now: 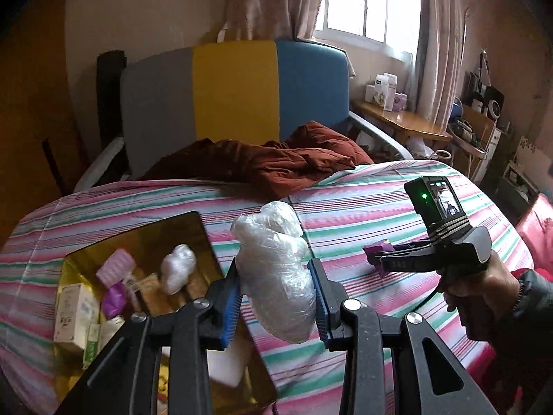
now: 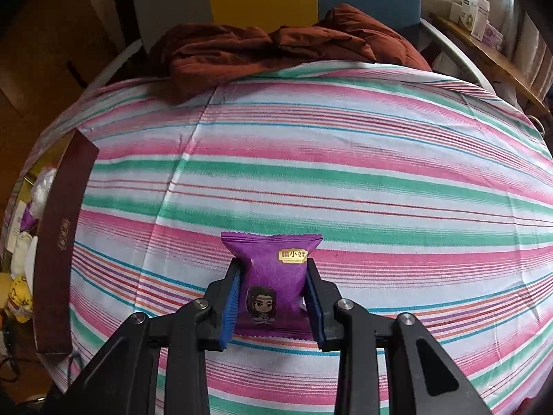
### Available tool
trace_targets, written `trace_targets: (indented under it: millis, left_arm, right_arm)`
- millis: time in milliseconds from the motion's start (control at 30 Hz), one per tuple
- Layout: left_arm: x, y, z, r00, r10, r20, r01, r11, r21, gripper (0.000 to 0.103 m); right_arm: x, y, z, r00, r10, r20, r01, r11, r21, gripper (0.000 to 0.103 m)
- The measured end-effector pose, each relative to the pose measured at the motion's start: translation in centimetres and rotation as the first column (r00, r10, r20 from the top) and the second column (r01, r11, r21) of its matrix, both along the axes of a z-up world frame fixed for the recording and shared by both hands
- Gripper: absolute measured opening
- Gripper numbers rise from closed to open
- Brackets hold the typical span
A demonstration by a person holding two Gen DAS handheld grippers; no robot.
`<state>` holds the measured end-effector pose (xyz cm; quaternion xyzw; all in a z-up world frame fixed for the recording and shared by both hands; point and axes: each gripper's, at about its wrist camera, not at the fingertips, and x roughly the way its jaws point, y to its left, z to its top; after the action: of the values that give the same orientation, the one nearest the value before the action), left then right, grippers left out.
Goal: Organize objects
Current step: 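Carry the white ball and purple packet into the gold tray and release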
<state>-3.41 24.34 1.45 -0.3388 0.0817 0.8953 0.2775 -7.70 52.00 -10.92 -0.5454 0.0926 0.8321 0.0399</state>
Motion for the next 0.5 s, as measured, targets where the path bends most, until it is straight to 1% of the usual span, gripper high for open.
trace_targets:
  millis: [133,267,500]
  left_arm:
    - [0.2,-1.7,-0.1,1.000,0.022,0.002,-0.022,1.000,0.007,0.037]
    - [0.3,-3.2,-0.2,0.999,0.044,0.001,-0.044,0.999,0.013,0.037]
    - [0.4,-5.6,-0.7,0.997,0.077,0.012,-0.077,0.997,0.021,0.037]
  right_arm:
    - [-0.1,-0.6,-0.2,1.000,0.010,0.021,-0.011,1.000,0.014,0.033]
    - [0.1,-1.1,0.2,1.000,0.012,0.023,-0.012,1.000,-0.001,0.033]
    - [0.5,-4.1,1.6,0.999,0.045,-0.012,-0.046,0.998,-0.041,0.033]
